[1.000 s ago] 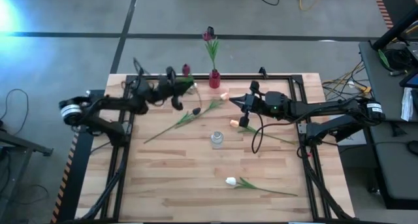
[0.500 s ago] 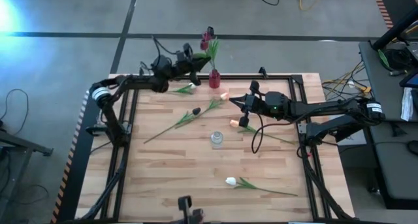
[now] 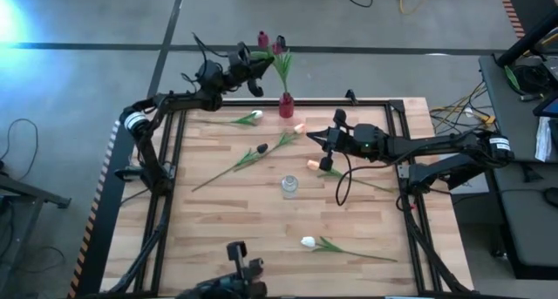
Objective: Sort flowers into vase by color
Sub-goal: Put the red tulip into the red vase
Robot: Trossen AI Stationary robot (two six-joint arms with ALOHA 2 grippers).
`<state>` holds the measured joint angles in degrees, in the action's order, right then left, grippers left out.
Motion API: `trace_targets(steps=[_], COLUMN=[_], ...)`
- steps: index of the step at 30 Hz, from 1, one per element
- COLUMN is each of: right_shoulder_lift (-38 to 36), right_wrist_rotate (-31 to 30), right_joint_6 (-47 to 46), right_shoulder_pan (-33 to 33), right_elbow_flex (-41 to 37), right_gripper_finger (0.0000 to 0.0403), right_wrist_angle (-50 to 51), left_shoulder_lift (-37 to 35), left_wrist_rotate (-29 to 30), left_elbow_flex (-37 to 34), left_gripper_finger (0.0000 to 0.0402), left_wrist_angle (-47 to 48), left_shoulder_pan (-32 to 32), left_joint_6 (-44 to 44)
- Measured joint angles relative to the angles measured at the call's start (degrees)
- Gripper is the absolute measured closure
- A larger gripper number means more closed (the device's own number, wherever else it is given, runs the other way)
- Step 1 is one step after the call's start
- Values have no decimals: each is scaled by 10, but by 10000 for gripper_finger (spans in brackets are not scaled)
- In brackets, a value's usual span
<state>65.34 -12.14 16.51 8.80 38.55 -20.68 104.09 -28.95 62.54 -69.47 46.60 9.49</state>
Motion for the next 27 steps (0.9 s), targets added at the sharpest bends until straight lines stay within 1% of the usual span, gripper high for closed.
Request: trace_targets(steps=[5, 10, 17, 20, 23, 27], right_shoulder_lift=[0, 0, 0, 0, 0, 0], right_wrist_rotate=[0, 0, 0, 0, 0, 0], right_joint_6=[0, 0, 0, 0, 0, -2], right_shoulder_pan=[0, 0, 0, 0, 0, 0], right_elbow_flex=[-2, -2, -2, -2, -1, -1], right_gripper_finger=[394, 394, 394, 394, 394, 394], right_wrist_angle=[-12, -16, -19, -22, -24, -24], left_shoulder_lift=[0, 1, 30, 43, 56, 68], left_wrist_rotate=[-1, -1, -2, -13, -21, -36], left_elbow_flex=[0, 2, 2, 10, 16, 20], left_gripper_finger=[401, 401, 401, 400, 387, 360], left_wrist_angle=[-7, 15, 15, 15, 14, 28], left_shoulder_pan=[11, 10, 7, 4, 2, 1], left_joint_6=[0, -14, -8, 4, 7, 6])
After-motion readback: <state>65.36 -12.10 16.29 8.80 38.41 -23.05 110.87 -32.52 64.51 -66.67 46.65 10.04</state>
